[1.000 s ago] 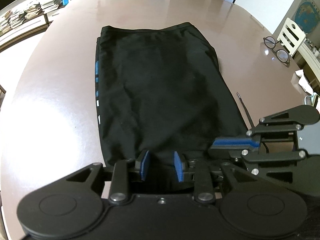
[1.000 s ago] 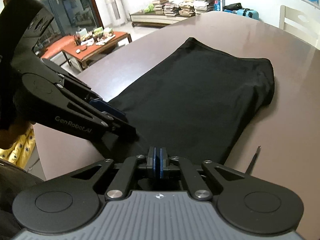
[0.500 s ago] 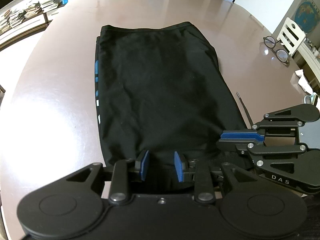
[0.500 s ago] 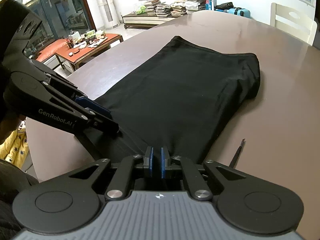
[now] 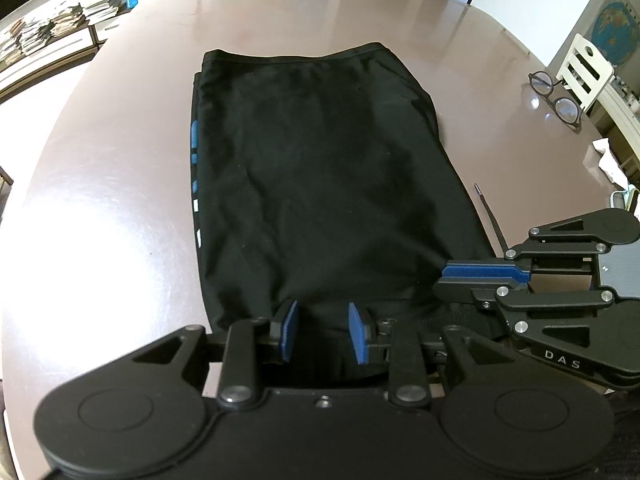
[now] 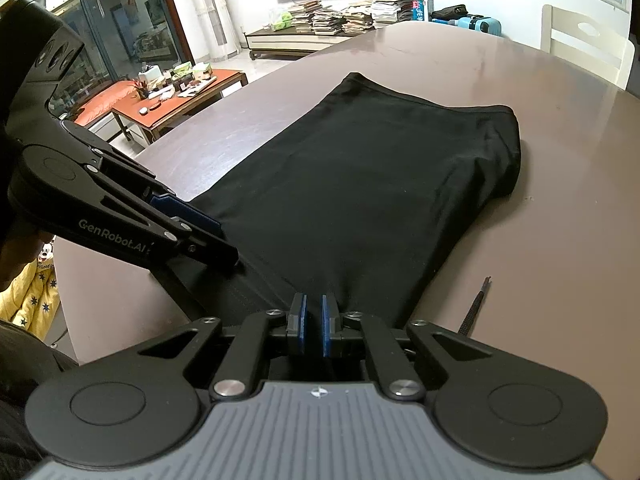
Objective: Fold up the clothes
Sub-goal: 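Hold both grippers pressed on the shorts end side by side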
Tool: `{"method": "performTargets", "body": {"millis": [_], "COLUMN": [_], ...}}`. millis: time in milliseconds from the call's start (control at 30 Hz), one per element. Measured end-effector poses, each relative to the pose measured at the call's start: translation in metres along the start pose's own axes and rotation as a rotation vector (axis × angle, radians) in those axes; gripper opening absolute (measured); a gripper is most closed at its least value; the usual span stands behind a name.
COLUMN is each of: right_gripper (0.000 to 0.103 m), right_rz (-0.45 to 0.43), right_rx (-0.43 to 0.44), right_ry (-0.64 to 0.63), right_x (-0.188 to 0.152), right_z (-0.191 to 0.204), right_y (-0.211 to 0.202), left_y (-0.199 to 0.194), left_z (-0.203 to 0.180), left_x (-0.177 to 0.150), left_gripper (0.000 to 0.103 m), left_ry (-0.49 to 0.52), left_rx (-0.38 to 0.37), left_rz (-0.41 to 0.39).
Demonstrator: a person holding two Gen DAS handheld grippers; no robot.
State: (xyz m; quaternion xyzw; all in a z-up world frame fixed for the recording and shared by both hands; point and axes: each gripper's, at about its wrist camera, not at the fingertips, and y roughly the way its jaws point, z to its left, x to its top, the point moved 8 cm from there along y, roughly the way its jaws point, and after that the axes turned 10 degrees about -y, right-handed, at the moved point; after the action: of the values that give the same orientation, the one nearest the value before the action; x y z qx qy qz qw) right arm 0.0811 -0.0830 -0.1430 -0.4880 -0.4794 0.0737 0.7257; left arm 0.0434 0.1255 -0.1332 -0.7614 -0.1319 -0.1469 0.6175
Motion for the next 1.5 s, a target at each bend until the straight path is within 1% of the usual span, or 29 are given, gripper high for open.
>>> {"method": "performTargets", "body": {"millis": [267, 367, 500, 1000, 1200, 1367, 1433, 1500], "right_gripper": [0.005, 0.005, 0.005, 0.005, 0.005, 0.005, 0.005, 0.005], "right_rz": [-0.003, -0.003, -0.003, -0.004, -0.005, -0.009, -0.003, 0.003], "right_rx": [0.003, 0.003, 0.002, 0.001, 0.002, 0.006, 0.002, -0.005], "right_ry": [0.004, 0.005, 0.003, 0.009, 0.011, 0.035, 0.036, 0.036], "right_x": [0.0, -0.001, -0.001, -0.002, -0.003, -0.006, -0.006, -0.006], "right_z": [0.0, 0.0, 0.0, 0.005, 0.007, 0.003, 0.002, 0.001], "right_y": [0.0, 0.0, 0.0, 0.001, 0.0, -0.005, -0.008, -0.012], "left_y": [0.0, -0.003, 0.0, -0.001, 0.0, -0.001, -0.006, -0.014], "left_z": [0.001, -0.004, 0.001, -0.003, -0.002, 0.001, 0.001, 0.003], "left_x": [0.0, -0.005, 0.0, -0.003, -0.003, -0.004, -0.004, 0.0], "left_gripper": [0.028, 0.028, 0.028, 0.03, 0.03, 0.03, 0.031, 0.036], "left_ry": [-0.001, -0.022, -0.005, -0.013, -0.009, -0.024, -0.018, -0.005], "left_rx": [0.002, 0.006, 0.003, 0.007, 0.002, -0.017, -0.019, -0.019], "left_rz": [0.0, -0.005, -0.001, -0.005, -0.005, -0.011, -0.014, -0.048]}}
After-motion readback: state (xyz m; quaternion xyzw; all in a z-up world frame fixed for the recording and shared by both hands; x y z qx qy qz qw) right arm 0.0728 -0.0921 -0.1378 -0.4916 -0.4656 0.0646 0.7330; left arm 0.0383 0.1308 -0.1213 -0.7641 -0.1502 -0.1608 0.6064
